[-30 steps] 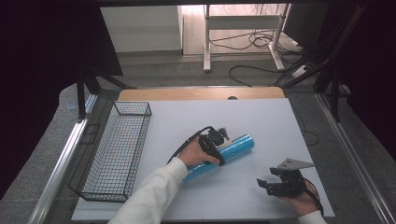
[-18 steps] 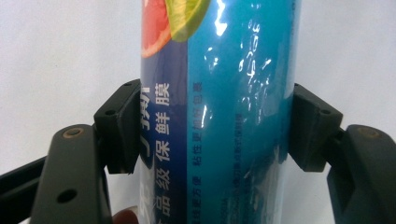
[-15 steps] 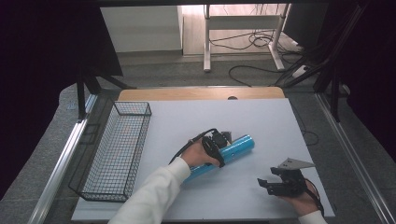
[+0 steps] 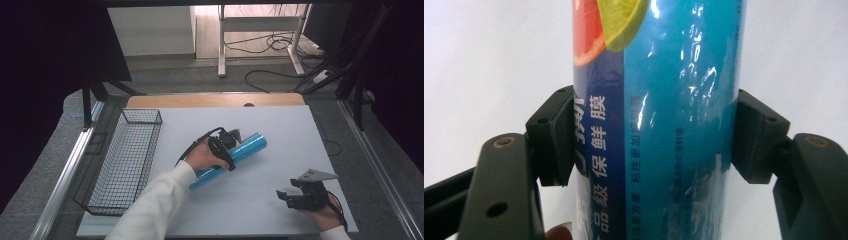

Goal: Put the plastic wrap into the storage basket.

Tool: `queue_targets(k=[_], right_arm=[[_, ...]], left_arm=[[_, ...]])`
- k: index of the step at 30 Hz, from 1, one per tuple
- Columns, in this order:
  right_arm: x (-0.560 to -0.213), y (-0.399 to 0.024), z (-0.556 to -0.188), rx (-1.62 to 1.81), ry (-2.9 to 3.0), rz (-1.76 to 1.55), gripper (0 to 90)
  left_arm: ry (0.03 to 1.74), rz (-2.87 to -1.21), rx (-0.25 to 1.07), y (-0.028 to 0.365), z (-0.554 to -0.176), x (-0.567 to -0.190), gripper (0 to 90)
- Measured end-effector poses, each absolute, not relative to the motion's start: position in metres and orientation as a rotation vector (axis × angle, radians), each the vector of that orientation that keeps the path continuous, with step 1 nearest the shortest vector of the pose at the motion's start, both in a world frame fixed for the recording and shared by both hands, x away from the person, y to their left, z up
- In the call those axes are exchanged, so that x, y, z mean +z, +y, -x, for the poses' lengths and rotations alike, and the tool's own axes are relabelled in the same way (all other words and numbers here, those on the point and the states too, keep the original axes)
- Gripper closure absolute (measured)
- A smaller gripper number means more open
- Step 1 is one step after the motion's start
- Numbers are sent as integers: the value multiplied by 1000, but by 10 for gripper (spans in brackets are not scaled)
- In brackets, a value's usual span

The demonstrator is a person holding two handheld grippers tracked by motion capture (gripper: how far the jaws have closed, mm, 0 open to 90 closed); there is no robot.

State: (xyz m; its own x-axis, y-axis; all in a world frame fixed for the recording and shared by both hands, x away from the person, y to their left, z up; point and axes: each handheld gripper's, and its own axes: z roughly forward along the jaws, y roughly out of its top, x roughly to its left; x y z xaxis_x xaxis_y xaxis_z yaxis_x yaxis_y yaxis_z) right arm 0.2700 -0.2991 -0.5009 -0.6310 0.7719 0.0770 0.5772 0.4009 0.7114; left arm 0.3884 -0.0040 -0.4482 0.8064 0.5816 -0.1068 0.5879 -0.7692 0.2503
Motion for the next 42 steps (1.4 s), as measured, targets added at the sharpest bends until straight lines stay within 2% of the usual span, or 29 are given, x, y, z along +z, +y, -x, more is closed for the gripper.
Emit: queue_targets(k=[6, 9, 23, 42], right_arm=[[-500, -298, -269, 1061, 2391, -1180, 284], [-499, -298, -269, 1065, 2390, -1176, 284], [-498, -296, -269, 1061, 2392, -1171, 284], [-497, -296, -268, 1074, 2381, -1167, 284]], left_arm=[[948, -2699, -8, 16, -387, -432, 316], [947, -2689, 67, 24, -381, -422, 316], [1041, -2616, 106, 69, -380, -392, 316], [1197, -2530, 148, 129, -380, -377, 316]])
